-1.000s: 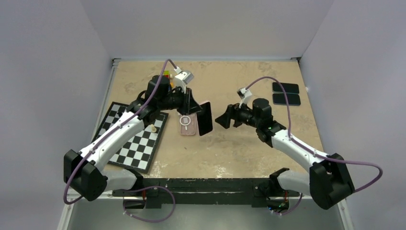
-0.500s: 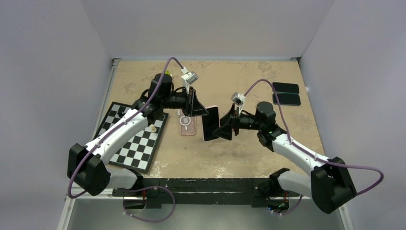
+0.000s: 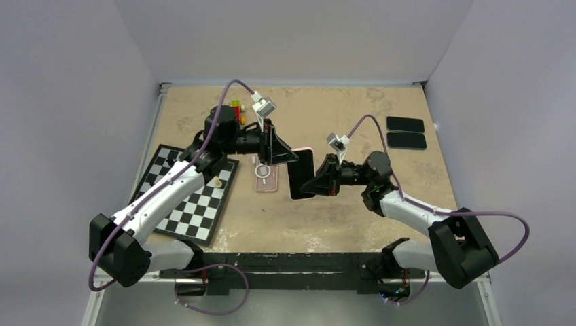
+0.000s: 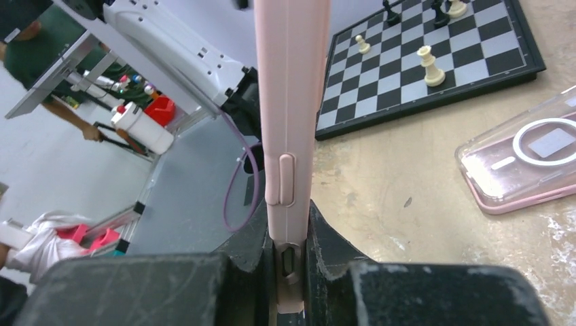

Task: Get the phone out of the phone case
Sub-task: Remove the phone case from the phone.

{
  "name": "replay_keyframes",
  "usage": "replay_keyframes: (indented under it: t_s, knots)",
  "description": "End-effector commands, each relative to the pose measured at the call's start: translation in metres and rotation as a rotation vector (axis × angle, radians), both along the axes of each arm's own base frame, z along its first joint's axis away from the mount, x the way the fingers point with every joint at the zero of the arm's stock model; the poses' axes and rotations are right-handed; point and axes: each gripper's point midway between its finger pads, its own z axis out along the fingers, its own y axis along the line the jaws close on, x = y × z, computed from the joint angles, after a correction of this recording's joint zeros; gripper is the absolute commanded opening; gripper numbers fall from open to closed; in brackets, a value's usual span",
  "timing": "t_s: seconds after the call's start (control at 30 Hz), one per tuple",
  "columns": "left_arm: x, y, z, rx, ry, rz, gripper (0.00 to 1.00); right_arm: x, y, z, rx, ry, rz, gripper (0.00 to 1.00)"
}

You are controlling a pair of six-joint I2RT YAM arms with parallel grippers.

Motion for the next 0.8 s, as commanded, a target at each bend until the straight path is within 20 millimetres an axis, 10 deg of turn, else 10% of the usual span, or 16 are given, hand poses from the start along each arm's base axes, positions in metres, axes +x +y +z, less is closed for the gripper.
replay_keyframes:
  t_s: [0.0,0.13,0.43,0.77]
  knots:
    - [0.015,0.004,0.018,-0.039,-0.031,0.101,0.42,0.017,0.004,0.026,0.083,-0.042,-0.063,0.00]
    - [0.012,-0.003,0.014,-0.065,0.030,0.063,0.52,0.023,0.006,0.045,0.158,-0.048,-0.074,0.00]
    - [0.014,-0.009,0.005,-0.061,0.086,0.044,0.32,0.047,0.016,0.069,0.237,-0.034,-0.138,0.00]
    - [0.012,-0.007,0.008,-0.048,0.051,0.037,0.32,0.063,0.037,0.079,0.234,-0.035,-0.167,0.00]
